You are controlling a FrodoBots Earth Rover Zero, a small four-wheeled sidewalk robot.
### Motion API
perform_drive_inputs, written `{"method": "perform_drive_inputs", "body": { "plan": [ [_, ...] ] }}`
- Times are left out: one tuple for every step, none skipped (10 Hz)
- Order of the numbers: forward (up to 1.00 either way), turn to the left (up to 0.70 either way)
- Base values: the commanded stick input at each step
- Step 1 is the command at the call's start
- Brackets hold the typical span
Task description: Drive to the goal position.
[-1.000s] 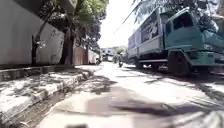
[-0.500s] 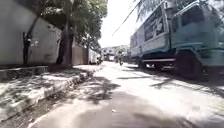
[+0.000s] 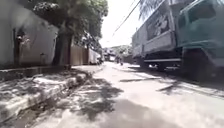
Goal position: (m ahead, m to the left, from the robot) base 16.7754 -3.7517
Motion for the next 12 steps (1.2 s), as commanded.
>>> {"method": "perform_drive_inputs", "body": {
  "plan": [
    [1.0, 0.0],
    [1.0, 0.0],
    [1.0, 0.0],
    [1.0, 0.0],
    [1.0, 0.0],
    [1.0, 0.0],
    [1.0, 0.0],
    [1.0, 0.0],
    [1.0, 0.0],
    [1.0, 0.0],
    [1.0, 0.0],
    [1.0, 0.0]
  ]
}}
